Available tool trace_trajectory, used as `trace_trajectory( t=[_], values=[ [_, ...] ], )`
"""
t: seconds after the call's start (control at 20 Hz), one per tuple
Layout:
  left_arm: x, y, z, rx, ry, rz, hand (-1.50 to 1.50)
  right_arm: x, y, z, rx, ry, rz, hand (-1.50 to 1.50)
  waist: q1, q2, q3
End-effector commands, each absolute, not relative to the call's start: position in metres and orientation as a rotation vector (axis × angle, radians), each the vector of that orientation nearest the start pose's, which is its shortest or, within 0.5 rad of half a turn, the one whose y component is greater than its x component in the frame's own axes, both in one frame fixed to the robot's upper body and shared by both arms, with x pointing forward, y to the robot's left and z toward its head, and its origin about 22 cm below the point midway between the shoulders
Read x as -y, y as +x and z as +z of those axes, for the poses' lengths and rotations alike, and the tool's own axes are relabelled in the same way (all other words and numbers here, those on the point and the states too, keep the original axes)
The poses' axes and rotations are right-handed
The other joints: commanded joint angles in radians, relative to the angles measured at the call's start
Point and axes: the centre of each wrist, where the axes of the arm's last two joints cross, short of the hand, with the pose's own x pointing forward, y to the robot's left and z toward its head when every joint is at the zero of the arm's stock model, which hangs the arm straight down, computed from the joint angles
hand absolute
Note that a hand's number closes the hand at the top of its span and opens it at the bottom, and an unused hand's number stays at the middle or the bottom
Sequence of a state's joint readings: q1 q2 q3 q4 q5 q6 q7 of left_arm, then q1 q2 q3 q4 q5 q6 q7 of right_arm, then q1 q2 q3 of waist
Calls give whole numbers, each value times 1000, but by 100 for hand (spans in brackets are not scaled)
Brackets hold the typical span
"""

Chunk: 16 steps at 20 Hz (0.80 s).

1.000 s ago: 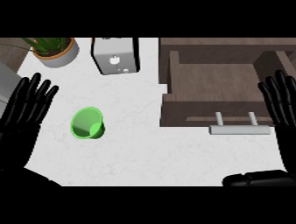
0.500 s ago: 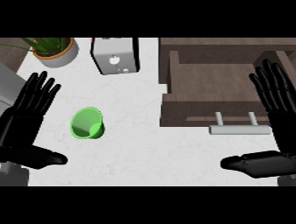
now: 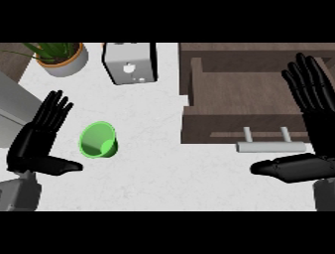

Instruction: Pick up the cup, place it into the drawer and close the drawer

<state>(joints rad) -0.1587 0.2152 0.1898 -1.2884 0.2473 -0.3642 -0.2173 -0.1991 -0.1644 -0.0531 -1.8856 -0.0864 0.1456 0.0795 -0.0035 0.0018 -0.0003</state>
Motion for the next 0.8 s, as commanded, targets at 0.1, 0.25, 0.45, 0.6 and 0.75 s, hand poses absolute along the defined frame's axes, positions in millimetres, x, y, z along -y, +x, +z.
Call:
trace_trajectory(
  t=[0.1,0.25,0.45,0.6,0.75],
  values=[
    [-353,266,-41,1645,-152,-35,-150,262,259,139,2014,68,254,-150,0,-1,0],
    [-327,289,-63,1631,-149,-61,-150,249,253,143,1989,67,252,-150,-4,-1,0],
    [-333,294,-84,1634,-146,-61,-150,251,276,147,1994,54,276,-150,-4,1,0],
    [-348,270,-111,1611,-131,-54,-150,253,272,144,2003,60,266,-150,-8,2,-1],
    [-325,261,-136,1597,-143,-64,-150,257,273,146,1998,53,277,-150,-15,5,-2]
  ],
)
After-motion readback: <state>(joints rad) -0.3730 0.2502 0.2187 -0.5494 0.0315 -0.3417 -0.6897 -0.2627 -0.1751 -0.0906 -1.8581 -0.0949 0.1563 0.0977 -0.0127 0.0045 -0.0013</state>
